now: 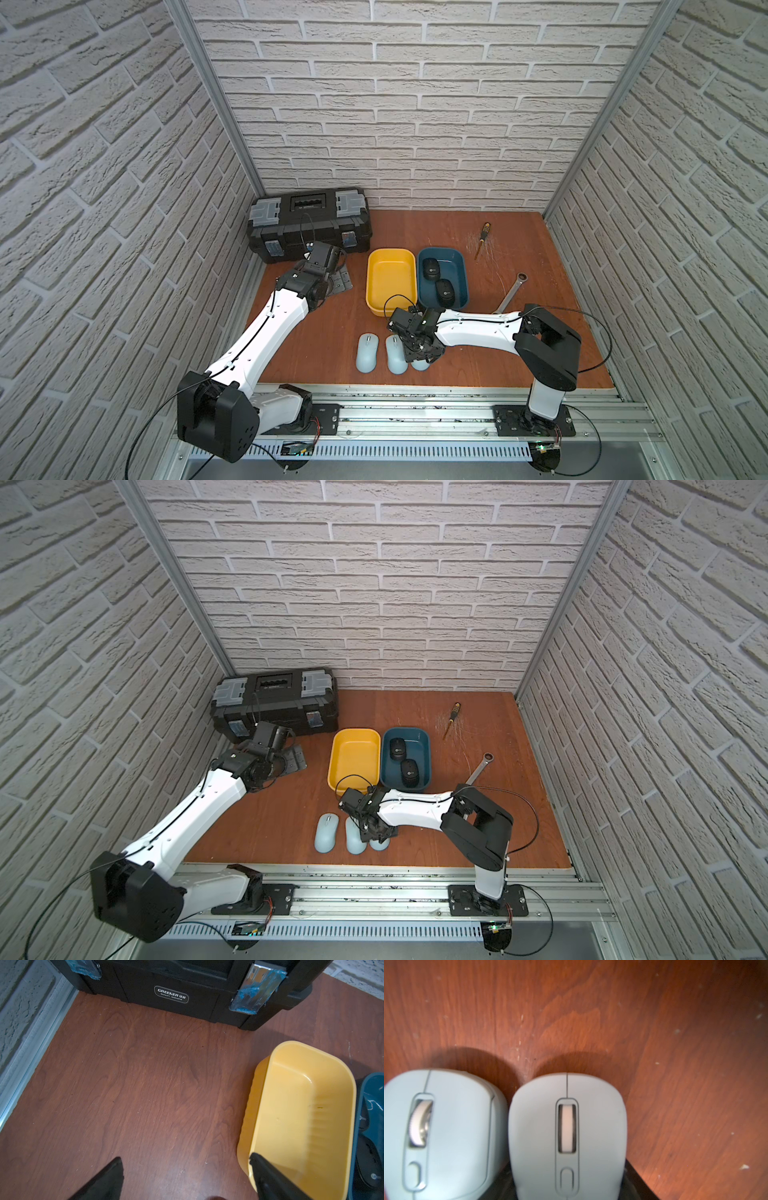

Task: Place the mice by color into the storage box
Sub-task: Pick up the mouse from the center of the board, then place the mouse in the storage box.

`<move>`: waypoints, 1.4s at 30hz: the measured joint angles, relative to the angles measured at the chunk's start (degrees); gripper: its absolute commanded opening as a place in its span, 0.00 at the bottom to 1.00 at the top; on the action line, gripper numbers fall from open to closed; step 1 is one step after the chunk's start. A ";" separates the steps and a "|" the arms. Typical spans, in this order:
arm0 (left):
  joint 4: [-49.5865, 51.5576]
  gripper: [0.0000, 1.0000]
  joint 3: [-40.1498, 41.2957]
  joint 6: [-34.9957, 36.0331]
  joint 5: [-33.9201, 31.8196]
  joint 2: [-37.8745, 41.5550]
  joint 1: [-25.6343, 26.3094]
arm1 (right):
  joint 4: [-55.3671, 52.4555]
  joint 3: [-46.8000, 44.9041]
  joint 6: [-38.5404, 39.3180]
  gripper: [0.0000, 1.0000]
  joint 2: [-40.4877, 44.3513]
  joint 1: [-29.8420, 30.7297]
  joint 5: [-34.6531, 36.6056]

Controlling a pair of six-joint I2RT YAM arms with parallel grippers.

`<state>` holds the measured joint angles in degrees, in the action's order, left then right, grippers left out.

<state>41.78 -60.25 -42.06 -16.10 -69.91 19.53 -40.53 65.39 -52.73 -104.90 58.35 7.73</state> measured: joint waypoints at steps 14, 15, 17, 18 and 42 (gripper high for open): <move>-0.24 0.97 0.00 -0.04 0.68 0.13 -0.31 | -12.72 11.54 6.84 0.48 6.25 -1.11 5.25; -0.24 0.97 0.00 -0.04 0.74 0.13 -0.31 | -12.92 13.35 7.80 0.48 6.34 -1.57 5.55; -0.20 0.97 -0.02 -0.04 0.83 0.13 -0.31 | -12.92 17.20 10.21 0.48 6.32 -3.28 5.97; -0.07 0.97 -0.11 -0.02 0.90 0.13 -0.31 | -12.79 18.78 11.32 0.48 6.27 -4.37 6.05; 2.12 0.97 -2.43 0.00 2.32 1.25 -1.90 | -10.67 59.12 29.03 0.48 -30.93 -20.94 -0.74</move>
<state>43.90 -62.67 -42.06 -13.78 -68.66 17.63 -51.20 124.51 -23.70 -135.83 37.41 6.98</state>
